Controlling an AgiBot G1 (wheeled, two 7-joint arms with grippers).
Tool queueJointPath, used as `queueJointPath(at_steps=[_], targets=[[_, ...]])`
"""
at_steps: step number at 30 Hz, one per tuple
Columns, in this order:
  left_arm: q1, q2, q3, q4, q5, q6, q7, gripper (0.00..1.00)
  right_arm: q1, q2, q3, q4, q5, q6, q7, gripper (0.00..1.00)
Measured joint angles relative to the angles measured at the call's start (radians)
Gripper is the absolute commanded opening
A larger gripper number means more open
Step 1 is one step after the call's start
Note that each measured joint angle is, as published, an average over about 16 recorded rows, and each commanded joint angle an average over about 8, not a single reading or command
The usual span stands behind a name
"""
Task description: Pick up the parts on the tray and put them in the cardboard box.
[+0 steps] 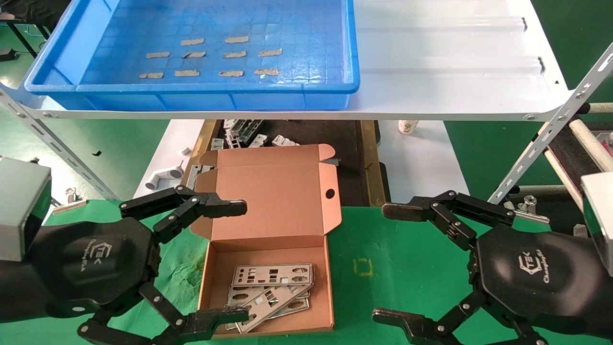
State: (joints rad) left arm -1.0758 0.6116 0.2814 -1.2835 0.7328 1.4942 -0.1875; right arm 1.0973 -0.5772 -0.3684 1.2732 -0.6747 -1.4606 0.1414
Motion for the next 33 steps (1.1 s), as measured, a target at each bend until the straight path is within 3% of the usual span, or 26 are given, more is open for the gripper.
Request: queueJointPath(at_steps=[33], targets=[[0.0, 0.0, 0.0, 0.0, 0.0, 0.0, 0.0, 1.0, 0.0, 0.0, 0.0, 0.0, 0.0, 0.0, 0.0, 1.0]])
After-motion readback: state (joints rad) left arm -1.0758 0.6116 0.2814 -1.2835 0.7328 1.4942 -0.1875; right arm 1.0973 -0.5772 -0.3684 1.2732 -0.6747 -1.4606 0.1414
